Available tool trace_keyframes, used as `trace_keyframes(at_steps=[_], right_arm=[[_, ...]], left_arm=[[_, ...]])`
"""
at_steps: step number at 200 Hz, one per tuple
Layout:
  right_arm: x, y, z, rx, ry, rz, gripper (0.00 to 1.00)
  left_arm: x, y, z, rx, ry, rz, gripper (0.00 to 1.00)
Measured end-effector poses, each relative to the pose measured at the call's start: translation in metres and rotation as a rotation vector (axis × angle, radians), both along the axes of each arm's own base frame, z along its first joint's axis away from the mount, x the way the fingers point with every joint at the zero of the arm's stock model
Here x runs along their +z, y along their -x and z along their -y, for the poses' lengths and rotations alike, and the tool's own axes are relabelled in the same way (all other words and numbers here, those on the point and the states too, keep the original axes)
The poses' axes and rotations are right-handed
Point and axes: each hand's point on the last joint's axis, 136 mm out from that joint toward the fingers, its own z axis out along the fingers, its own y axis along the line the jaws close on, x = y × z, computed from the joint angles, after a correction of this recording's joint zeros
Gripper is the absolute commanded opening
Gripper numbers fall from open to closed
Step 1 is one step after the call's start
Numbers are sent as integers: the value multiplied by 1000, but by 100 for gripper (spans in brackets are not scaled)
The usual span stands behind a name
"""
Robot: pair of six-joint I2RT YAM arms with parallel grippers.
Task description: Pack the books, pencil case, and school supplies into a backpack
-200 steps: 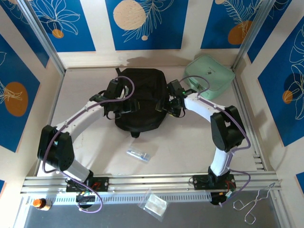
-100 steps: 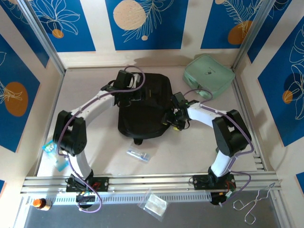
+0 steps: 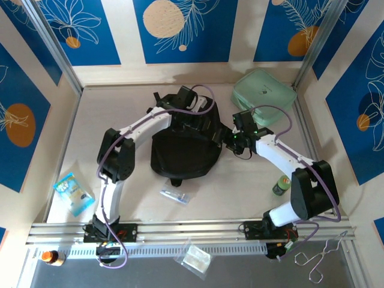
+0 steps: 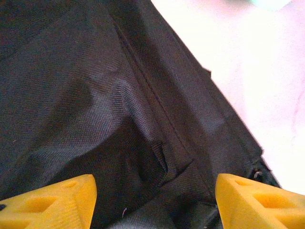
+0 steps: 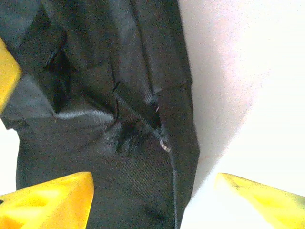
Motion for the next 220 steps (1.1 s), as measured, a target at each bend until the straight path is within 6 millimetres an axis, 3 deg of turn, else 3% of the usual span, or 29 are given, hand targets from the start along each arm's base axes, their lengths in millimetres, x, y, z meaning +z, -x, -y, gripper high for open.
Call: trace_keyframes(at_steps=[69,92,167,220], right_arm=[[3,-9,8,-42,-16,16,67],[4,-12,12,-59,-21,18,67],[-1,-13,12,-66,-22,6,67],[-3,-13,12,-74,-24,-4,66]], left_arm=[[-30,-8,-2,13,-200,0,57],[-37,-11,-3,16,-233,-8,48],[-20,-15,-8,147,-220,-40,27],[-21,-13,-11,194,-210,-72,11]])
